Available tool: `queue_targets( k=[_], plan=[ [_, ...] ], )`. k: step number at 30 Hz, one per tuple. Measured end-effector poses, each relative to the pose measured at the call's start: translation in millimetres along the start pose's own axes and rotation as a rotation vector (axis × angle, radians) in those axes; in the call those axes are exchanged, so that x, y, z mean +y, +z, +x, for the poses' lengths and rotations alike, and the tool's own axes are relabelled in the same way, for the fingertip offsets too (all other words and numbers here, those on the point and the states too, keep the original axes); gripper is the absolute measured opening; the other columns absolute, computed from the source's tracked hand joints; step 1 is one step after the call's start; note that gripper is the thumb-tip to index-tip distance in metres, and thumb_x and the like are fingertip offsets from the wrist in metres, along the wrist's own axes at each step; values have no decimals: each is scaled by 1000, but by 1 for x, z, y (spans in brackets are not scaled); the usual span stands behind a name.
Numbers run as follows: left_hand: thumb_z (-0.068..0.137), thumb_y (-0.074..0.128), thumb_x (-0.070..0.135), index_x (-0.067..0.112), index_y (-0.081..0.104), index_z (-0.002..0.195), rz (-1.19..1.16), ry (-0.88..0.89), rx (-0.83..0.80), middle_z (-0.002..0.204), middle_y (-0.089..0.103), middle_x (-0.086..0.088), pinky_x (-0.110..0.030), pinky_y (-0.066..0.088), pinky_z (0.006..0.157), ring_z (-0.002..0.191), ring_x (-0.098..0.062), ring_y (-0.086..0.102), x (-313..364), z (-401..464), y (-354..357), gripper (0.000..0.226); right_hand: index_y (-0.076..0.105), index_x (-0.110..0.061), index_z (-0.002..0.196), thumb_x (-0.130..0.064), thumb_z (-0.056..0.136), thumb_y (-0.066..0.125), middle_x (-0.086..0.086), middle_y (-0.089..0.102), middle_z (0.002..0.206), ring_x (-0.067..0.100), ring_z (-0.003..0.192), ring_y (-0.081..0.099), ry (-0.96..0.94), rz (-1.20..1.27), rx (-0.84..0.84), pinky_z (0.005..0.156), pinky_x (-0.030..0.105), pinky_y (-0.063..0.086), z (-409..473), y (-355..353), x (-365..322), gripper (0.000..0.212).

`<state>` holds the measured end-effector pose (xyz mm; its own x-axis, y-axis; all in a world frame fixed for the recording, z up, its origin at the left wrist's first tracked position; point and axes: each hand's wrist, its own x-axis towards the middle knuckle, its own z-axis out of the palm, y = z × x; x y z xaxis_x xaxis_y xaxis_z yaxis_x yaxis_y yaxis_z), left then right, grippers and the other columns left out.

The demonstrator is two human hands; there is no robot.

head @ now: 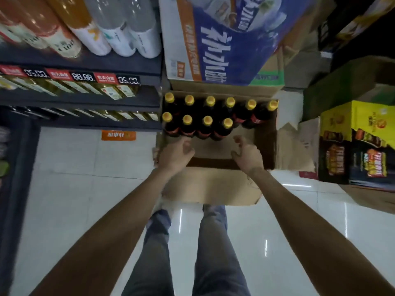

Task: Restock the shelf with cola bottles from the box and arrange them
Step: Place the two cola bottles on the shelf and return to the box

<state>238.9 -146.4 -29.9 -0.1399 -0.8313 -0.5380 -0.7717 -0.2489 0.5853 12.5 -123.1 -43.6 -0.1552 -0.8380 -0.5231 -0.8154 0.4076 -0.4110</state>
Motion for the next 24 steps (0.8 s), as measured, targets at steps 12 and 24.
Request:
queue_targets(
  k=[12, 24],
  plan=[
    [81, 69, 18, 14, 37, 141, -11, -61, 363, 139, 38, -5, -46, 54, 83, 112, -24, 58, 20, 76, 98, 67, 39, -16, 129, -14, 68, 80, 8, 48, 134, 29, 125, 45, -232, 198, 42, 92, 48, 48, 102, 39, 26, 74],
    [68, 82, 18, 19, 42, 130, -202, -36, 406, 129, 57, -3, -43, 49, 94, 122, -23, 52, 39, 112, 127, 73, 41, -10, 115, -20, 66, 84, 8, 61, 116, 25, 105, 62, -236, 337, 267, 77, 26, 49, 65, 26, 56, 66]
  ],
)
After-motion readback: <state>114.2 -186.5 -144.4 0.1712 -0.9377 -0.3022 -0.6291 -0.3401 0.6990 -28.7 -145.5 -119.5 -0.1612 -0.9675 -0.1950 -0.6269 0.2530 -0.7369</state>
